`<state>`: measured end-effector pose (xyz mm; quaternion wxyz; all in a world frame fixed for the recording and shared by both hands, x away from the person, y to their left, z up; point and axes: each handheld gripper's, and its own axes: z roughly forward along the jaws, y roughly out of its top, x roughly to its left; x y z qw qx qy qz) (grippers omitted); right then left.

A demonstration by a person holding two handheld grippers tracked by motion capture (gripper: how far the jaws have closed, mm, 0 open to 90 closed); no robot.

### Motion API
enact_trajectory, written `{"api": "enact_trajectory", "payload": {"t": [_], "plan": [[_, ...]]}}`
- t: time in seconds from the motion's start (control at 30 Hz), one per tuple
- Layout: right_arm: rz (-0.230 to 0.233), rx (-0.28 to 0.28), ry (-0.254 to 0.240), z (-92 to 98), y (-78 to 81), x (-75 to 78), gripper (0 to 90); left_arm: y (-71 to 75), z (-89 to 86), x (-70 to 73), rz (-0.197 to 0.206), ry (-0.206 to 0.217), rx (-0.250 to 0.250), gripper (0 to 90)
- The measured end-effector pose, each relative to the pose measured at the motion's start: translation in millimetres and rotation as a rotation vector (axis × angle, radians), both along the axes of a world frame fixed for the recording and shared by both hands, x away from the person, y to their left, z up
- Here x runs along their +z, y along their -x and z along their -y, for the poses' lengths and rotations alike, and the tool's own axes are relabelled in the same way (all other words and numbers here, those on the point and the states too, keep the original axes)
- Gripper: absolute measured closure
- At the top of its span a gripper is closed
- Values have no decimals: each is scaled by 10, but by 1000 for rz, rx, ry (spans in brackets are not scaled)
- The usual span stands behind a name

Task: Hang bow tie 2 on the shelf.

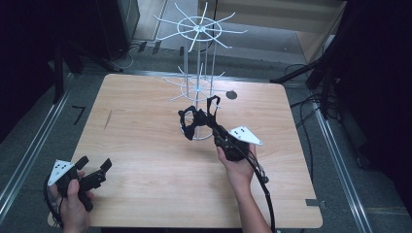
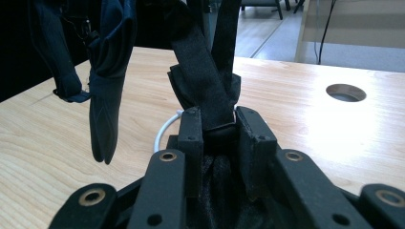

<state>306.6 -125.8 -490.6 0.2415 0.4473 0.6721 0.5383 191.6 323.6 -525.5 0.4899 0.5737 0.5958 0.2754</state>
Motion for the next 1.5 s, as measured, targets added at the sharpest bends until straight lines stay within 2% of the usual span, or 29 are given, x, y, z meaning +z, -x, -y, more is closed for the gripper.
{"api": "enact_trajectory", "payload": {"t": [0.27,0.47,0.53,0.7,0.73,0.77,0.8,0.87,0.9,0.97,1.03,1.1,1.23,1.5], "plan": [[-11,14,5,-35,-91,-96,748,-1,-3,0,-1,-2,-1,81],[26,8,52,-23,-147,-158,714,-1,-3,-1,-1,-1,-1,81],[29,14,40,-18,-156,-166,654,-1,-3,-1,-1,-1,-1,81],[59,17,92,-33,-119,-149,454,-2,-4,-1,-2,1,0,81],[59,17,92,-33,-119,-149,454,-2,-4,-1,-2,1,0,81],[63,21,102,-30,-112,-145,410,-1,-4,-1,-1,1,0,81],[52,33,90,-6,-100,-142,327,-1,-6,-1,-1,4,-1,81],[52,31,87,9,-89,-143,294,-1,-6,-1,-1,4,-1,81],[62,12,93,45,-66,-146,217,-1,-6,-1,-2,3,0,81],[55,8,100,69,-51,-147,144,-2,-5,-1,-2,2,0,81],[49,22,108,105,-30,-147,137,-2,-6,-1,-2,3,0,81],[23,27,126,137,-9,-142,130,-2,-6,-1,-2,3,0,81],[25,58,98,215,43,-133,49,-1,-4,-1,0,5,1,81],[35,33,77,398,129,-103,30,0,-4,-1,0,5,1,81]]}}
